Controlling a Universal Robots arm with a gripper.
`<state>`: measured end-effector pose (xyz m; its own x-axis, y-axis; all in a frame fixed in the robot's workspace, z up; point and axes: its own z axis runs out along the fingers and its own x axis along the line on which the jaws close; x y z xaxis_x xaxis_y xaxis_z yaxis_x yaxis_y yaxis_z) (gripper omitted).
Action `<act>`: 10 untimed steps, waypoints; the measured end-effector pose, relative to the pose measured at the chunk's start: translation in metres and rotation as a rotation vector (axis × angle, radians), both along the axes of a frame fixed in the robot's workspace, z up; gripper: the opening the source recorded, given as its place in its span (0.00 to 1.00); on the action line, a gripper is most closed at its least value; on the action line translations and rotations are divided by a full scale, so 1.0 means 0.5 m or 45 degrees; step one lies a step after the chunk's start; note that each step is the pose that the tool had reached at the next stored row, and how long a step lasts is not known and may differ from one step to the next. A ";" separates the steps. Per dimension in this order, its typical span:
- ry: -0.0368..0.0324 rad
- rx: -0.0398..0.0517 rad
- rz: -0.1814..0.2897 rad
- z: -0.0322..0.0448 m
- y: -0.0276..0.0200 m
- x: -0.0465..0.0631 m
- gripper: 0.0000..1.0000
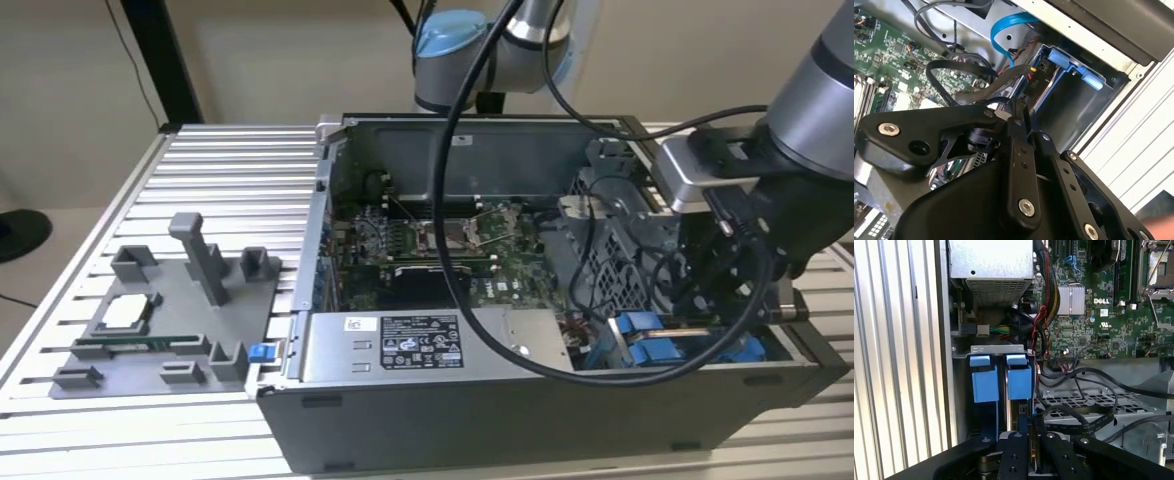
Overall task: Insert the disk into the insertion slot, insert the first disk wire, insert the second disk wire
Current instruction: 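Insert the second disk wire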
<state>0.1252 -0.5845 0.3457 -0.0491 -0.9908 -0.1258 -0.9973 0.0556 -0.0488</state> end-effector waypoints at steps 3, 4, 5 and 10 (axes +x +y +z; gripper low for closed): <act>0.0000 0.000 0.000 0.000 0.0000 0.002 0.00; 0.0000 0.000 0.000 -0.001 0.0000 0.003 0.00; 0.0000 0.000 0.000 -0.001 -0.0001 0.004 0.00; 0.0000 0.000 0.000 -0.003 -0.0001 0.006 0.00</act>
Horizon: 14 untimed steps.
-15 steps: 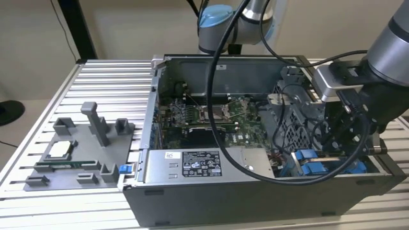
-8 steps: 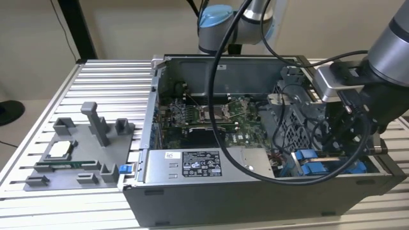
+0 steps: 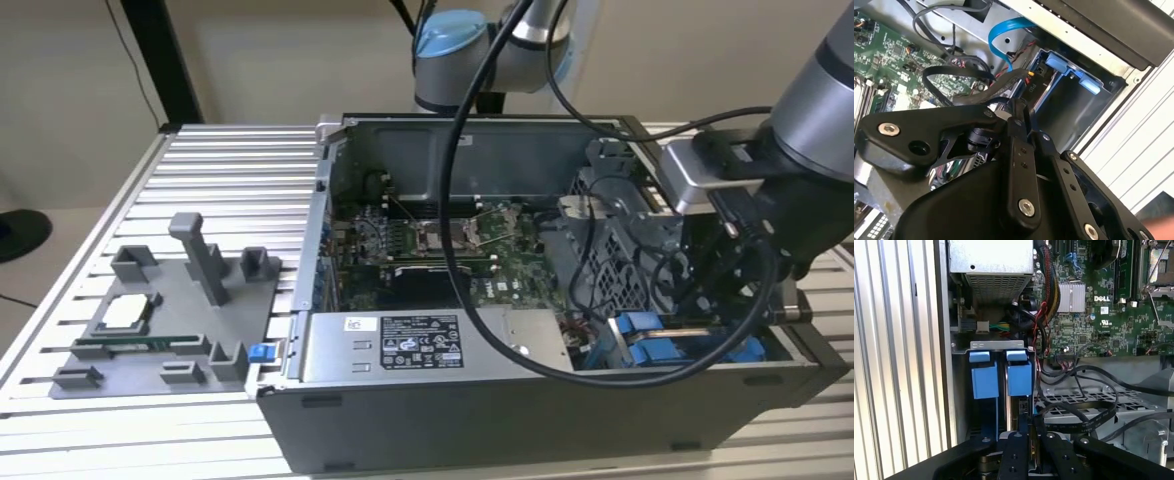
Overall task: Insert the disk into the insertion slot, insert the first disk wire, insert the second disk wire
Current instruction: 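Insert the second disk wire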
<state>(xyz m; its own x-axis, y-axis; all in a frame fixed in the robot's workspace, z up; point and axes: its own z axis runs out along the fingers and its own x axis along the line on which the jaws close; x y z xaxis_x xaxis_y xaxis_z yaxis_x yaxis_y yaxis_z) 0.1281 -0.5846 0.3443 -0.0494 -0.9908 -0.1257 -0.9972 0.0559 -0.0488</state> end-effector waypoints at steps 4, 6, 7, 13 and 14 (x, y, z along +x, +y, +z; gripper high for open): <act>0.0000 0.000 0.000 -0.003 0.0000 0.000 0.00; 0.0000 0.000 0.000 -0.004 -0.0003 0.001 0.00; 0.0000 0.000 0.000 -0.005 -0.0005 0.001 0.00; 0.0000 0.000 0.000 -0.007 -0.0016 0.002 0.00; 0.0000 0.000 0.000 -0.008 -0.0016 0.002 0.00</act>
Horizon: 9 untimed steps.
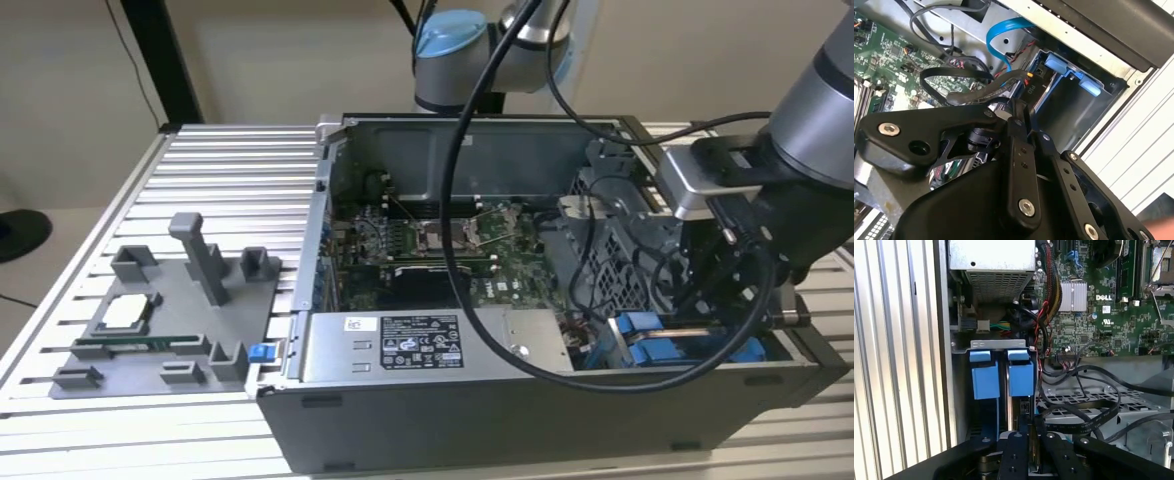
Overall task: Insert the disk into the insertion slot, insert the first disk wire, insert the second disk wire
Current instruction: 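Insert the second disk wire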
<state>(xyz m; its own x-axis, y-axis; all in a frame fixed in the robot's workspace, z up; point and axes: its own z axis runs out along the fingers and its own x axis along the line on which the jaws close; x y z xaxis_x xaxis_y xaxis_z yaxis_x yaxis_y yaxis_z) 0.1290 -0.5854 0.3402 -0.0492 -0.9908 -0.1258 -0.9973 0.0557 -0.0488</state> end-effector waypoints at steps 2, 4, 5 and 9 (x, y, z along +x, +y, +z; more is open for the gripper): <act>0.0000 0.000 0.000 -0.001 0.0000 0.000 0.00; 0.0000 0.000 0.000 -0.004 -0.0001 0.000 0.00; 0.0000 0.000 0.000 -0.006 -0.0001 0.000 0.00; 0.0001 -0.002 0.000 -0.013 0.0000 0.000 0.00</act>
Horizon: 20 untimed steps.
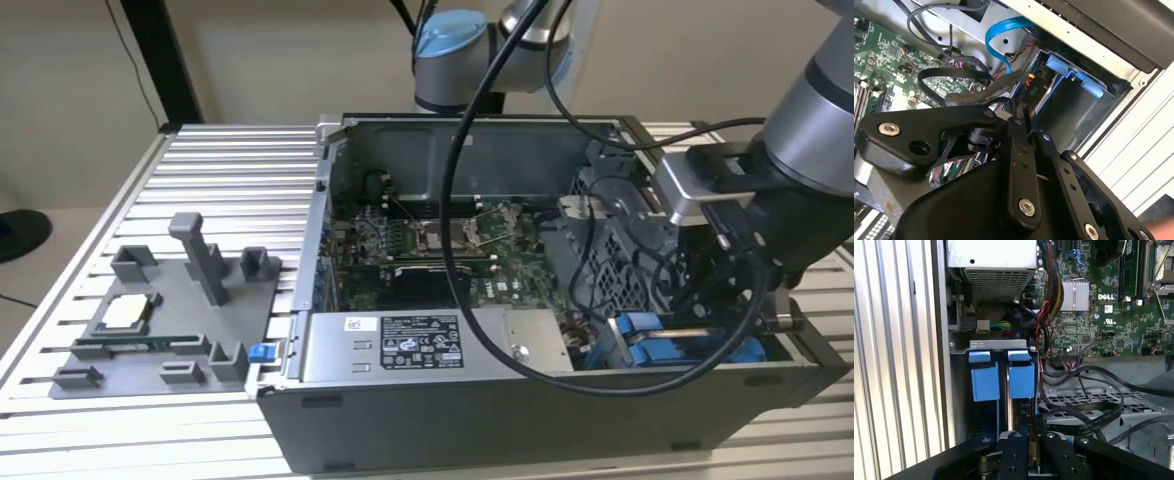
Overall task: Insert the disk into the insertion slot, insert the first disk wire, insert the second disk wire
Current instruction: 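Insert the second disk wire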
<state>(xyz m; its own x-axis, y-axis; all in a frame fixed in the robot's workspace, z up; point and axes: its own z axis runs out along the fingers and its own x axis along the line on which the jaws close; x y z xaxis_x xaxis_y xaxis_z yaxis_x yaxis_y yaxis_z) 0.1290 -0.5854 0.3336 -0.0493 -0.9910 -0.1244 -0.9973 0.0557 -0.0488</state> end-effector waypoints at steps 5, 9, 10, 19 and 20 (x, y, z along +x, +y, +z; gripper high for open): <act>-0.0002 0.003 0.000 -0.002 0.0000 0.000 1.00; 0.0012 0.003 0.000 0.025 0.0000 0.000 1.00; 0.0012 0.003 0.000 0.033 0.0000 0.000 1.00; 0.0014 0.003 0.000 0.114 0.0000 0.000 1.00; 0.0014 0.003 0.000 0.117 0.0000 0.000 1.00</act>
